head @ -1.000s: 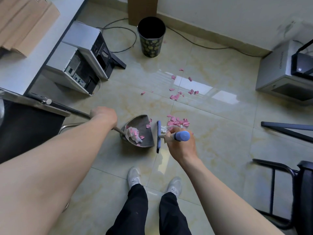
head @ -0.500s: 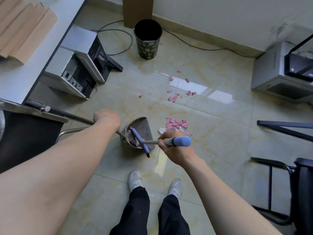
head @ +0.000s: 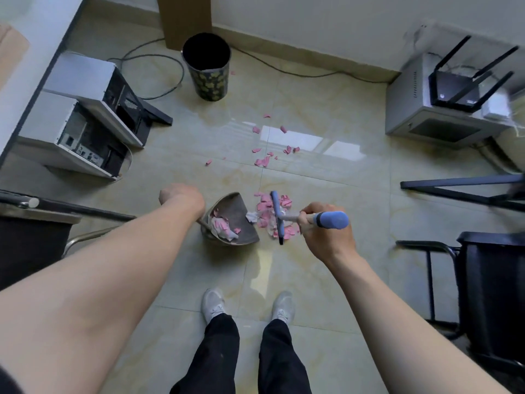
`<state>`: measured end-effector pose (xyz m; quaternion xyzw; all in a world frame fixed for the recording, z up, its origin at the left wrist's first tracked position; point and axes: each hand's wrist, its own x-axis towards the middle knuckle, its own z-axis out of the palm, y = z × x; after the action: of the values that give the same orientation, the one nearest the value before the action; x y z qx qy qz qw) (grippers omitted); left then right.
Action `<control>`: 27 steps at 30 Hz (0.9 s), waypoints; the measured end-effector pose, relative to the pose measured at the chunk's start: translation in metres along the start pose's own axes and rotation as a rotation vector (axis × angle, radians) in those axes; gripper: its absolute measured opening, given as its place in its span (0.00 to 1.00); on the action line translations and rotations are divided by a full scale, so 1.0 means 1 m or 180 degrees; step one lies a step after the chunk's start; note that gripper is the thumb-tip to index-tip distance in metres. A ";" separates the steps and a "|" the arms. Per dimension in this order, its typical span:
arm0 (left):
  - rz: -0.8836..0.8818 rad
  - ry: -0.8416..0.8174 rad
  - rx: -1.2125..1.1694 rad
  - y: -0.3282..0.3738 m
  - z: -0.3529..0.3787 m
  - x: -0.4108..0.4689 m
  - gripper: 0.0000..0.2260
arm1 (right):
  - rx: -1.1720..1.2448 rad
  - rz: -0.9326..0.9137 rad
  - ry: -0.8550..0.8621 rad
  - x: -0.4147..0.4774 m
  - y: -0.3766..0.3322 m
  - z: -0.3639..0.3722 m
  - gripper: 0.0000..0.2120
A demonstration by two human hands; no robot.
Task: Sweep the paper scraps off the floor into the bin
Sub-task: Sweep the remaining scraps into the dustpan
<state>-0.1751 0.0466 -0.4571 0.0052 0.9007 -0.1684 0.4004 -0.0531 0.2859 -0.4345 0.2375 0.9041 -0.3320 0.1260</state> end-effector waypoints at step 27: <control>0.0048 0.0215 0.0546 0.087 -0.036 0.016 0.17 | 0.0053 -0.0621 -0.0865 0.025 0.104 -0.006 0.05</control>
<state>-0.1997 0.1381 -0.4724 0.0519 0.8959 -0.2416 0.3691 -0.0214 0.3672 -0.4955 0.1025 0.8947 -0.3793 0.2123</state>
